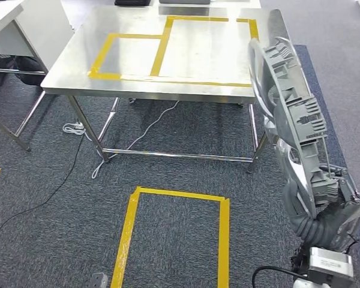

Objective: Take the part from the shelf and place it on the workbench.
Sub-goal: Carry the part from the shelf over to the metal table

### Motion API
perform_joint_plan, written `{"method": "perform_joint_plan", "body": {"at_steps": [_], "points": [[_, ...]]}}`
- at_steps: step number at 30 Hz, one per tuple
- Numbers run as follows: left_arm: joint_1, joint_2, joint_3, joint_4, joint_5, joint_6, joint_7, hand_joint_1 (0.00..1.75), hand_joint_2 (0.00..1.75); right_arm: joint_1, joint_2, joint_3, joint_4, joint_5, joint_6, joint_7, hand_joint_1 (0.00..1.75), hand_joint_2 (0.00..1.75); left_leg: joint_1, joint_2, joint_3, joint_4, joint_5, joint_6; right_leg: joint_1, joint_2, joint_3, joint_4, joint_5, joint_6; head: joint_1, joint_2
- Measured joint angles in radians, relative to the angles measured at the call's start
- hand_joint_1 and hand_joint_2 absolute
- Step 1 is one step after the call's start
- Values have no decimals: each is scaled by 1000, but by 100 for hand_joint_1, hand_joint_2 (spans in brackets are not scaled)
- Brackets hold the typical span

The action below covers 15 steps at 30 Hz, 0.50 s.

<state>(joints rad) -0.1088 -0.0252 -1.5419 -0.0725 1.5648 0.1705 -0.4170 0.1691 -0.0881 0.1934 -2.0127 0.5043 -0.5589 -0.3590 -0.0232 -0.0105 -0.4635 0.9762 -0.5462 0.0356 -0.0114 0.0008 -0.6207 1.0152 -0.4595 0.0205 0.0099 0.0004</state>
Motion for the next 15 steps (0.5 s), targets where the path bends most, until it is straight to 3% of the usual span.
{"method": "perform_joint_plan", "body": {"at_steps": [4,5,8,9,10,13,14,15], "points": [[-1,0,-1,0,-2,0,0,0,175,-2,0,0,0,-1,2,1,175,175,0,0,-1,14,1,-3,-2,0,9,-1,-4,-4,1,0],[-3,0,-2,0,-4,0,0,0,175,-6,0,-2,0,-3,4,2,175,175,4,0,-41,84,-14,-12,-5,-1,25,-2,-13,-9,0,0],[-5,0,-4,0,-11,0,0,0,175,-16,0,-8,1,-10,9,4,175,175,20,2,-207,319,-96,-38,-11,1,86,-4,-58,-18,-4,0],[-4,0,-4,0,-12,0,0,0,175,-16,0,-8,1,-12,10,4,175,175,22,2,-224,315,-100,-39,-11,2,103,-5,-70,-17,-4,0],[-4,0,-4,0,-14,0,0,0,175,-17,0,-9,1,-13,10,3,175,175,23,2,-227,279,-79,-37,-11,3,121,-5,-83,-14,-4,0],[-1,1,-5,0,-17,1,2,0,175,-23,0,-11,2,-16,14,2,175,175,17,2,-204,115,72,-22,-10,5,165,-8,-121,-2,-5,0],[0,1,-5,0,-20,1,3,0,175,-26,0,-12,3,-16,16,2,175,175,14,2,-197,86,102,-15,-9,6,173,-13,-132,4,-5,0],[1,1,-5,0,-23,1,5,0,175,-29,0,-14,4,-17,19,2,175,175,10,1,-194,76,109,-9,-8,8,182,-12,-135,11,-6,0]]}}
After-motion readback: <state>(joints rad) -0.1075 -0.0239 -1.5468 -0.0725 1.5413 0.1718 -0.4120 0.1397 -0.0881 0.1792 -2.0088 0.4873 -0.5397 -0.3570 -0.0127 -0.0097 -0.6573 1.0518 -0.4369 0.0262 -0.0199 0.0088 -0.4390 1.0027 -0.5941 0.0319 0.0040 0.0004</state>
